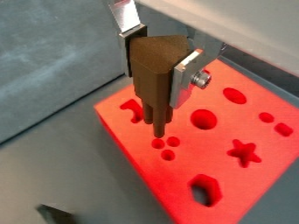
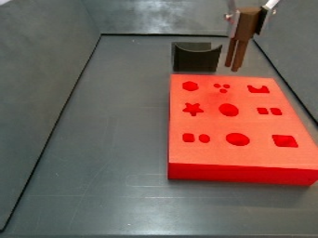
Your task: Insert the 3 prong object.
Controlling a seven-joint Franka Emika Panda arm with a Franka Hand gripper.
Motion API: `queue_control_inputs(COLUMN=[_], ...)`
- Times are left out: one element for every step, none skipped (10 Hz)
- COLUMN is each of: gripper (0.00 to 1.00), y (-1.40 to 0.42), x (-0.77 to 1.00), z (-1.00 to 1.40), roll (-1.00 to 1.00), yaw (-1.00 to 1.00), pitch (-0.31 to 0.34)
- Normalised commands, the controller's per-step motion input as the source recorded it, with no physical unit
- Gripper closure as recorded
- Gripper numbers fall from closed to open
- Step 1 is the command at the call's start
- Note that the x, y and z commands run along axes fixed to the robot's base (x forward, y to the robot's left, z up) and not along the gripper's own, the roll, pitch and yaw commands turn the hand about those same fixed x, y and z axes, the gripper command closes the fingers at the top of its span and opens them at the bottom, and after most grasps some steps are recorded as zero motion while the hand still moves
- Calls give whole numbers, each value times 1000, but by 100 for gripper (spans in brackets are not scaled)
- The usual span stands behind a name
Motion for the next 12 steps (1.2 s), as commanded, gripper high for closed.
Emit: queue_control_inputs(gripper=[100,100,100,100,100,100,100,100,100,100,100,100], y=[0,-89,-223,-206,-109,0,103,3,-31,-123,-74,-17], x=[454,63,69,206,0,0,0,100,220,100,0,37], z=[-297,-274,-286,-289,-160,-34,51,337,274,0,-143,-177], roll=[3,0,0,0,0,0,41,146,173,176,156,164], yaw=[-57,140,491,649,717,700,509,209,40,0,-40,-260], pitch=[0,0,-26,0,-29,-11,11,150,234,290,339,411])
